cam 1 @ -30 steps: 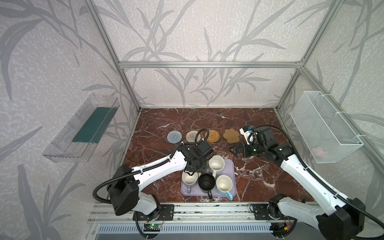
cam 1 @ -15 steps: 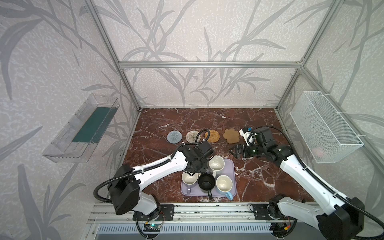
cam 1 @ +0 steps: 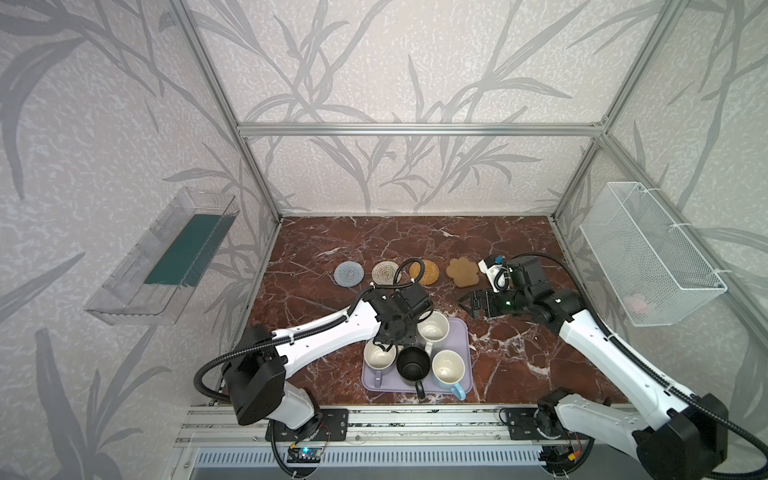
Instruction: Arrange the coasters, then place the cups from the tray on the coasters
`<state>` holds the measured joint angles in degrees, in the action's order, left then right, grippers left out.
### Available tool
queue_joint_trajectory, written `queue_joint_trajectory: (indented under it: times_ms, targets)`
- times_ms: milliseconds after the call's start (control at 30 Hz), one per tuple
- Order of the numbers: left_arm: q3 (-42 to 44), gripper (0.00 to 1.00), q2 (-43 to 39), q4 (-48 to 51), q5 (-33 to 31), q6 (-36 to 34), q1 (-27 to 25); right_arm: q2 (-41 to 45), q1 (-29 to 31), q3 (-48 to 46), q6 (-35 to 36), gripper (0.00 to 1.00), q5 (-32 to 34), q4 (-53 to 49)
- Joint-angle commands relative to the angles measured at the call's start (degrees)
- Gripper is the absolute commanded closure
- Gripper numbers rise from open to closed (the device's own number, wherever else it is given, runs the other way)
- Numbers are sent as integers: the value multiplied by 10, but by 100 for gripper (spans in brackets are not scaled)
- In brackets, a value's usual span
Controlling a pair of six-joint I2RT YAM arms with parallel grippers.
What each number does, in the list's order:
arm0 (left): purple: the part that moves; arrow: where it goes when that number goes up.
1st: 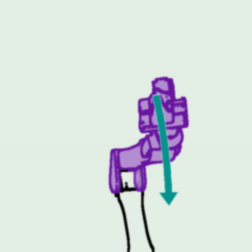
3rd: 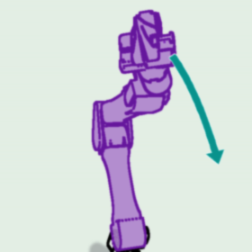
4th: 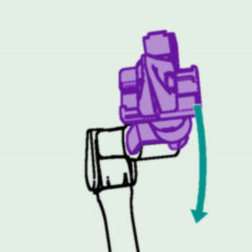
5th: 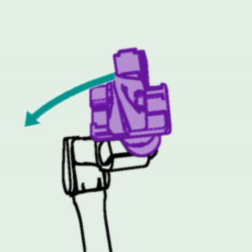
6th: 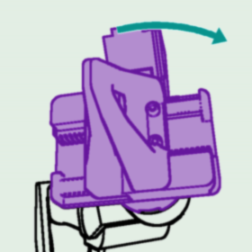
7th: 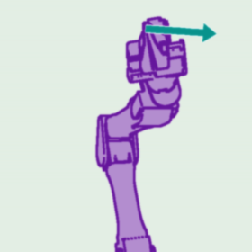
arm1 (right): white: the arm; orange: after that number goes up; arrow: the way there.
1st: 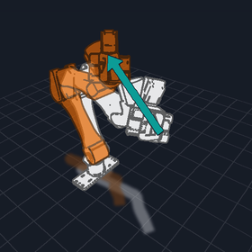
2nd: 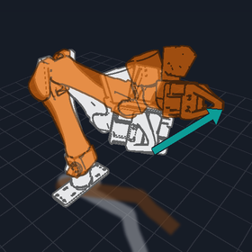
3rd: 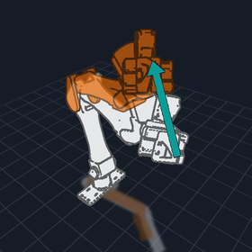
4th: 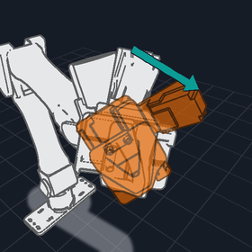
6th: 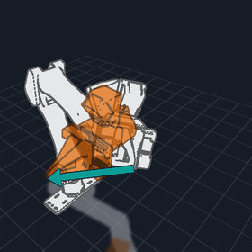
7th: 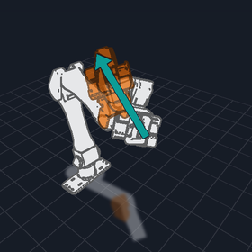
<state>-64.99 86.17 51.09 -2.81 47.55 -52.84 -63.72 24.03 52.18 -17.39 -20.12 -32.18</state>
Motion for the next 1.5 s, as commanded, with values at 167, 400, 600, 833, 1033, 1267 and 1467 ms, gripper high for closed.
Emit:
queue_joint_trajectory:
  times_ms: [167,400,600,833,1033,1267,1467]
  targets:
    - [-1,62,-6,16,-56,3,1,11,4,-9,6,1,11,-4]
    - [-20,62,-10,25,-31,13,-7,10,4,-5,9,1,12,-7]
    - [-26,65,-37,46,-33,33,-23,14,4,-9,8,1,14,-8]
    - [-9,70,-23,28,-19,33,-23,18,8,-13,6,1,-53,26]
    - [-20,70,6,25,-16,22,-22,14,49,-1,25,1,-63,33]
    - [7,70,-24,28,-20,40,-27,10,65,-2,32,1,-44,24]
    - [23,71,-16,-9,-11,39,-17,3,66,1,31,1,-41,28]
